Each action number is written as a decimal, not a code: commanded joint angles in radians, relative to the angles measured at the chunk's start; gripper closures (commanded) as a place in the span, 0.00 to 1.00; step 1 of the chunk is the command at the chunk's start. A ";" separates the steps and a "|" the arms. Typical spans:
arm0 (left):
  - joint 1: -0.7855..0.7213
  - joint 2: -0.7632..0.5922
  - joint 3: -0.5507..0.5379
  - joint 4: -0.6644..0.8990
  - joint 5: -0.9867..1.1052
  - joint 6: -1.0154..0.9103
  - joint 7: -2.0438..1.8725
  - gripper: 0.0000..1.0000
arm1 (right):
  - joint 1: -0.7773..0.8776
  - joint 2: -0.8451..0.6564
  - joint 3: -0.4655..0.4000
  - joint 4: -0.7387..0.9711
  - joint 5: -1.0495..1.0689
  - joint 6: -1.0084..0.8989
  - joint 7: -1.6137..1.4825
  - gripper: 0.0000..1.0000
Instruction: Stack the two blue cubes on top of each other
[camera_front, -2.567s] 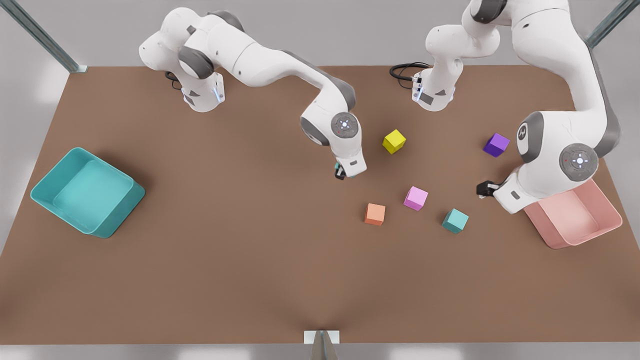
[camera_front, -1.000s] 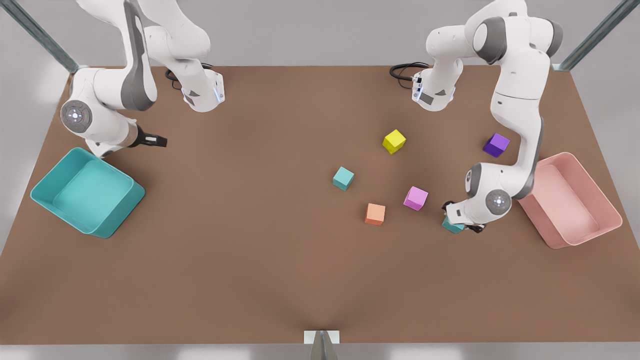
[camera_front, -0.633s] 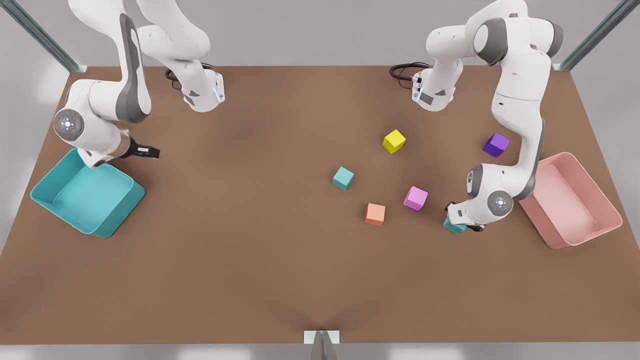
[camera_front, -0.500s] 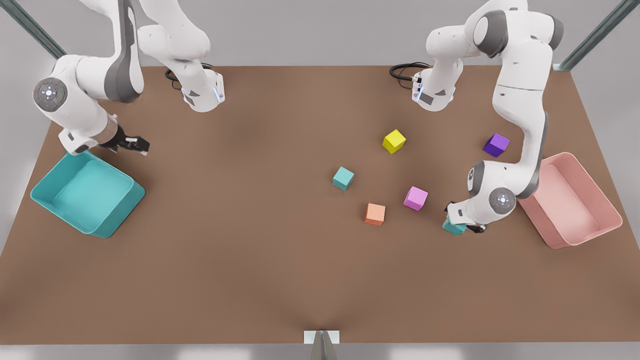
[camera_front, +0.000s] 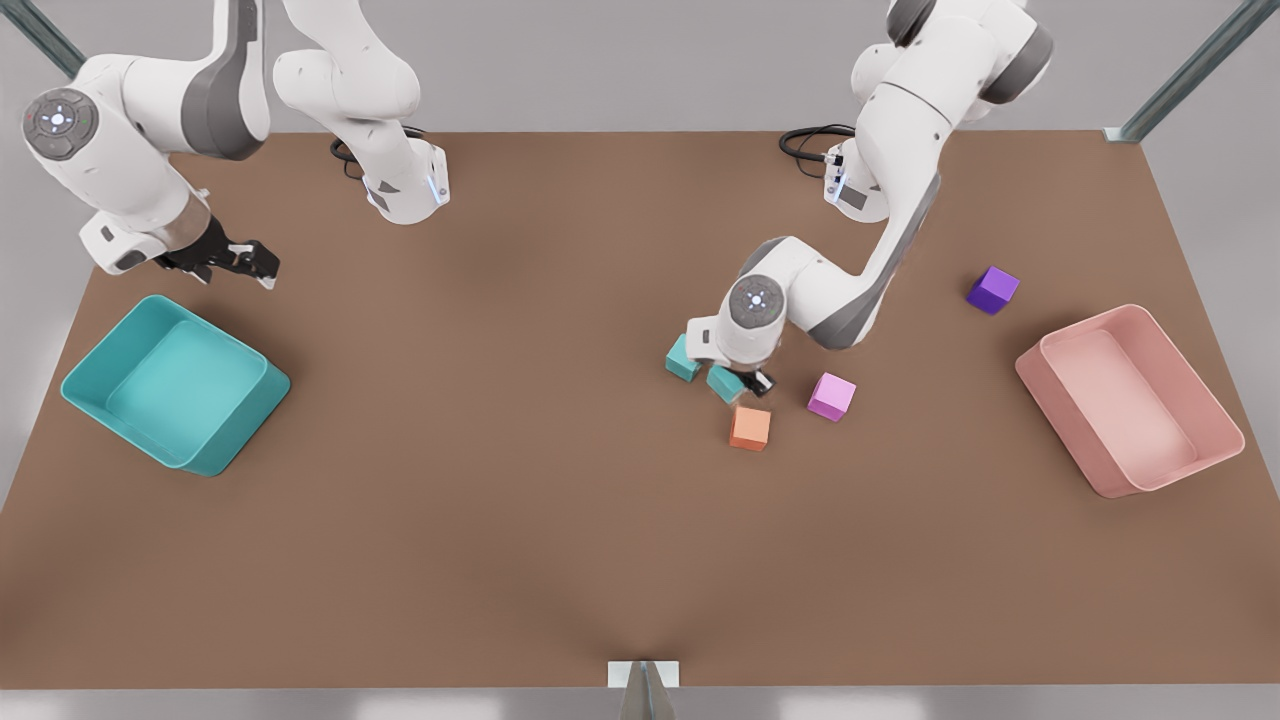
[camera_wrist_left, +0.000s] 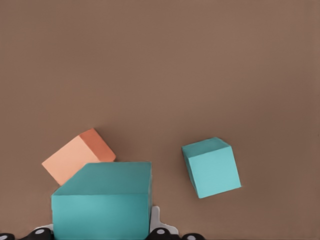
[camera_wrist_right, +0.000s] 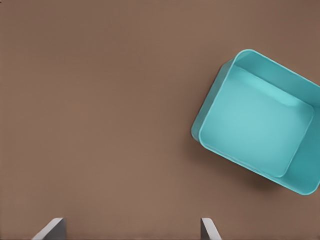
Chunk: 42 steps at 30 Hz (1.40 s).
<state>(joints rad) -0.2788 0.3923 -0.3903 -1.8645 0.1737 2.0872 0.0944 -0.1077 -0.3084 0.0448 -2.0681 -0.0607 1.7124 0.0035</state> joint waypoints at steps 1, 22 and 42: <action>-0.011 -0.036 0.001 -0.085 -0.002 0.113 -0.636 0.29 | 0.000 0.002 0.001 0.000 0.001 -0.010 -0.028 0.00; -0.135 0.045 -0.028 -0.108 0.020 0.209 -0.818 0.29 | 0.002 0.008 0.001 0.002 0.001 -0.016 -0.028 0.00; -0.132 -0.004 -0.030 -0.119 0.043 0.151 -0.840 0.00 | 0.000 0.008 0.001 0.003 0.001 -0.017 -0.026 0.00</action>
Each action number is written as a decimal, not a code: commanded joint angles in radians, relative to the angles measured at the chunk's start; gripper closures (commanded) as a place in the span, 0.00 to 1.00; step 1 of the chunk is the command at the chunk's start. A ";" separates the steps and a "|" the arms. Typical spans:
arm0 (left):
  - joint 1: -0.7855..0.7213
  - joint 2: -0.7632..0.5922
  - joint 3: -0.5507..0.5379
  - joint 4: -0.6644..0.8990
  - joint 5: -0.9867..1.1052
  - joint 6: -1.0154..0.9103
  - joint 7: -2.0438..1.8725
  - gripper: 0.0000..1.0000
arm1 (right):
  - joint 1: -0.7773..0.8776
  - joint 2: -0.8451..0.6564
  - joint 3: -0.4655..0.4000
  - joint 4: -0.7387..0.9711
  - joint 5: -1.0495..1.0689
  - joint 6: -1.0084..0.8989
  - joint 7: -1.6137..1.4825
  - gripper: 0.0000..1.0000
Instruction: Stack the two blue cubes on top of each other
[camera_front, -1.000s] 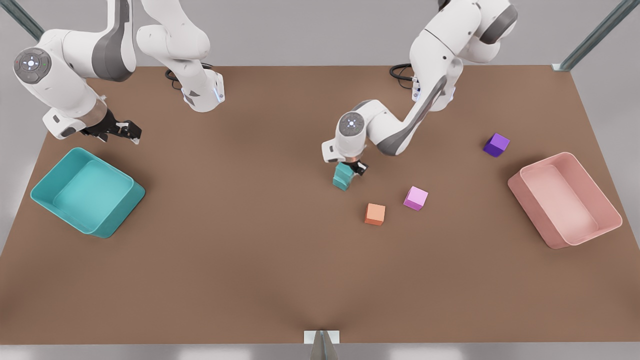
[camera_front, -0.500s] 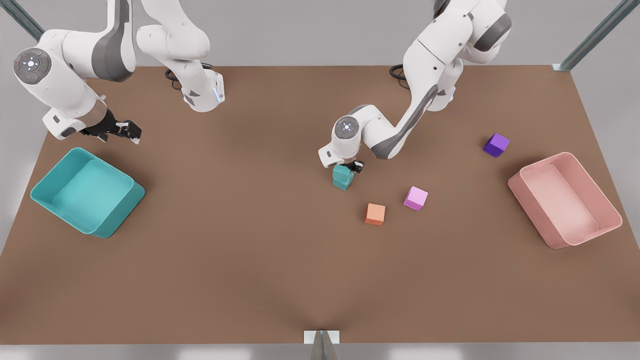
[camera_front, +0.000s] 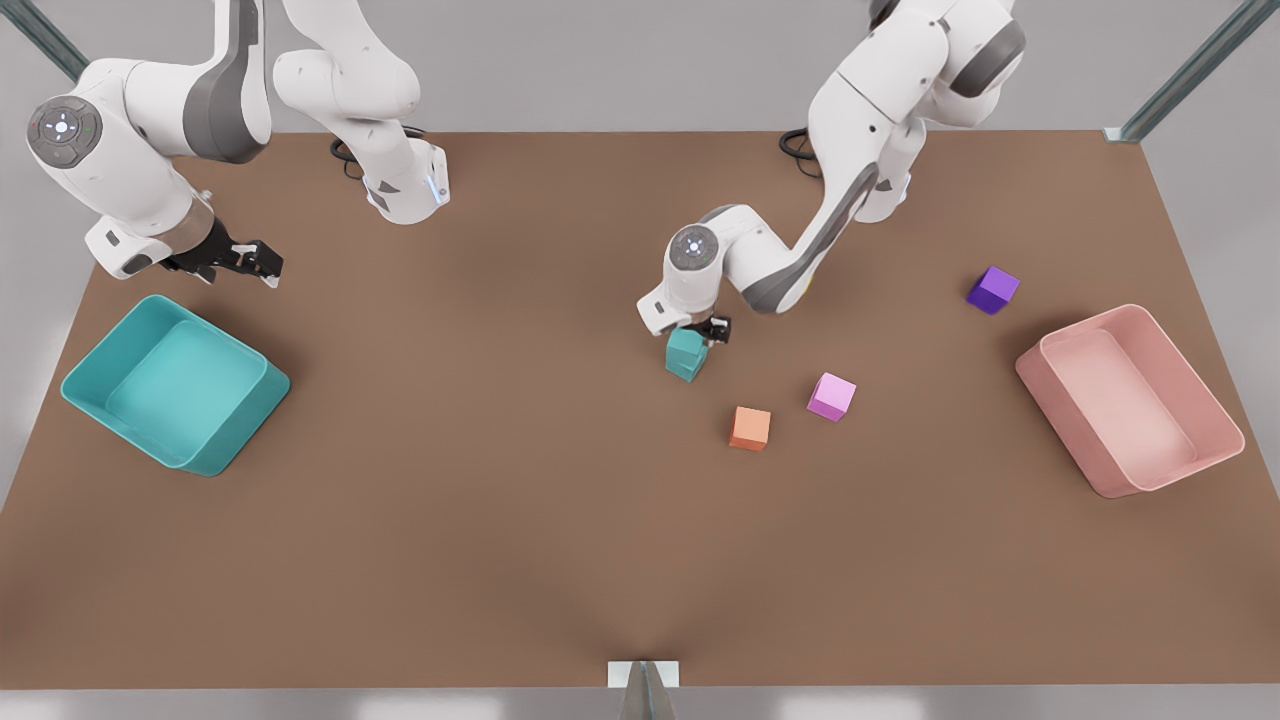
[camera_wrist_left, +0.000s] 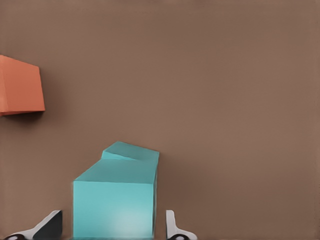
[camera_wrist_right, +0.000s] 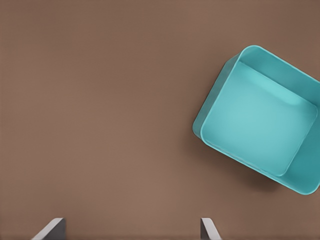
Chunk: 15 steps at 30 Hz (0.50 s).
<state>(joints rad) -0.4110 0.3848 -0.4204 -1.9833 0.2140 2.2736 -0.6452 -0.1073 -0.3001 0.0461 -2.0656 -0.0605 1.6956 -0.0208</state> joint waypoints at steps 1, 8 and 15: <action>0.006 -0.049 -0.001 0.021 0.002 -0.091 -0.099 0.00 | 0.000 -0.001 0.000 0.001 0.001 0.001 -0.002 0.00; 0.458 -0.130 -0.008 0.620 -0.013 -0.806 0.283 0.00 | 0.000 -0.001 0.000 -0.001 0.001 0.001 -0.002 0.00; 0.469 -0.101 0.287 0.650 -0.254 -0.767 0.576 0.00 | 0.000 -0.001 0.000 0.001 0.001 -0.001 -0.002 0.00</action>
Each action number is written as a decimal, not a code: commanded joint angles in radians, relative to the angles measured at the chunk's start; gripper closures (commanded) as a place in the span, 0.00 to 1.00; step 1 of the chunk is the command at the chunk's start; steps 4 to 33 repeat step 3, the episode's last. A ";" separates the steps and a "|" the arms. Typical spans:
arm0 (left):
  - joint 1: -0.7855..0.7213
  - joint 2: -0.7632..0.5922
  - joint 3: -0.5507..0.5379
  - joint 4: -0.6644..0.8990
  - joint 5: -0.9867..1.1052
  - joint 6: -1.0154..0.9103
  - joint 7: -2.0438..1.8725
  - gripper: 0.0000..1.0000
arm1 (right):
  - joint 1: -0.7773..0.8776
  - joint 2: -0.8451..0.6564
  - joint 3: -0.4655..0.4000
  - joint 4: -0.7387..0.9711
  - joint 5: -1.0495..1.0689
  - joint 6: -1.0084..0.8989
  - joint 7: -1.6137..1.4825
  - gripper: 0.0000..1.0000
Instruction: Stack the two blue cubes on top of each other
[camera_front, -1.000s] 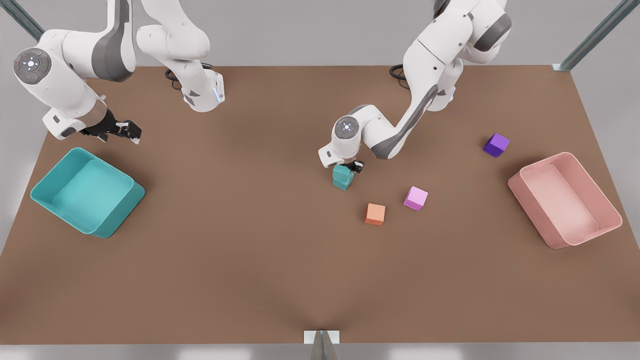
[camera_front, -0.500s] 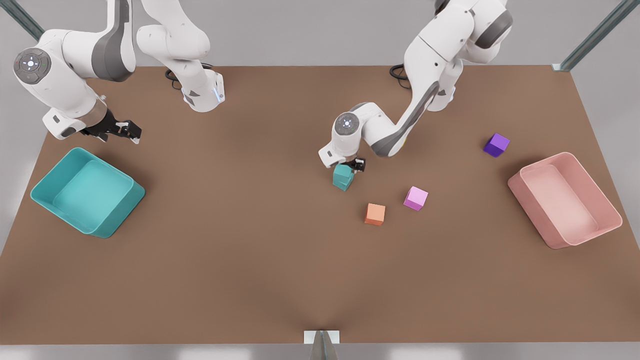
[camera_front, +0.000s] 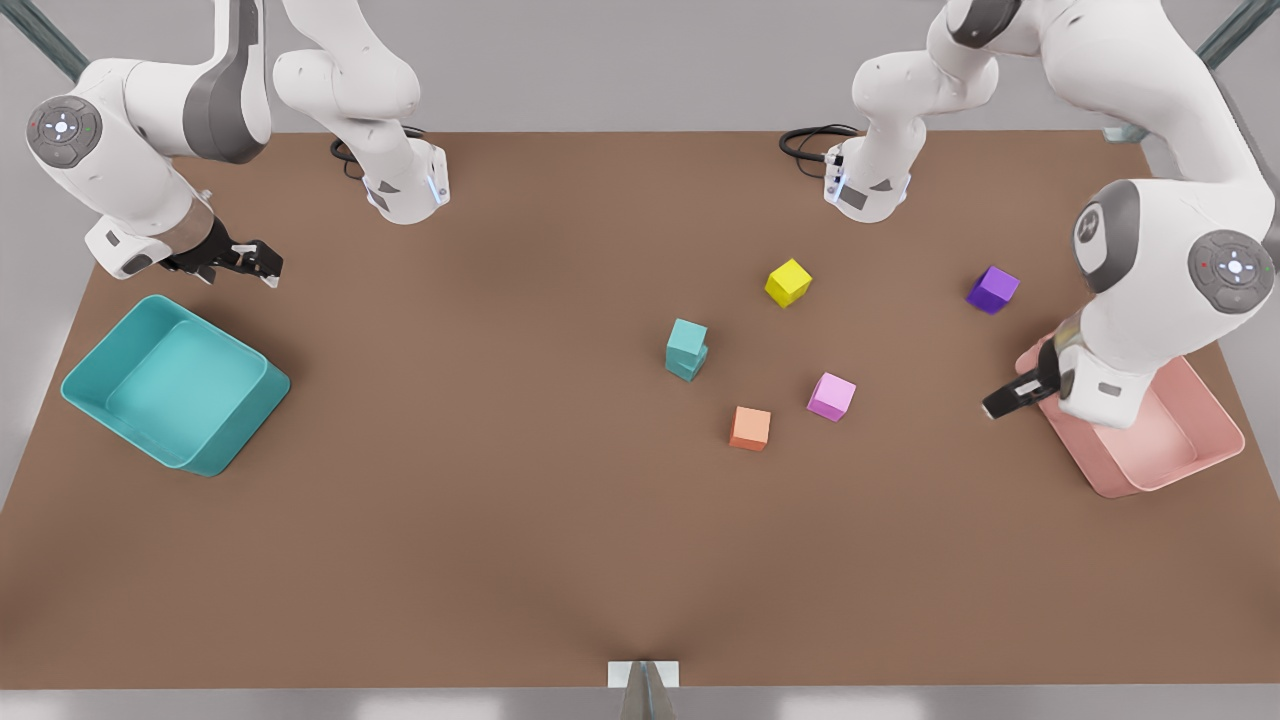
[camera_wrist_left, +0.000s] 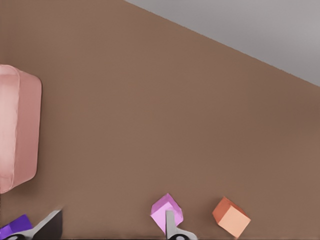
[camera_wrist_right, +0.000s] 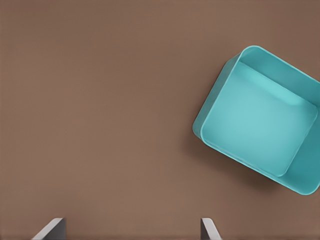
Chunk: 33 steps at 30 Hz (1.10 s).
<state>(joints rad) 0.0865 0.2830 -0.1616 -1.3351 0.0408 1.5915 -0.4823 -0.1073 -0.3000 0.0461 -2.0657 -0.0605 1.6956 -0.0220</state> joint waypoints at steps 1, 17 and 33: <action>-0.034 -0.001 0.028 0.005 -0.076 -0.088 0.416 0.00 | 0.000 -0.001 0.000 0.001 0.001 -0.001 -0.001 0.00; -0.028 0.002 0.033 0.007 -0.076 -0.090 0.421 0.00 | 0.000 -0.001 0.000 -0.001 0.001 -0.001 -0.002 0.00; -0.028 0.002 0.033 0.007 -0.076 -0.090 0.421 0.00 | 0.000 -0.001 0.000 -0.001 0.001 -0.001 -0.002 0.00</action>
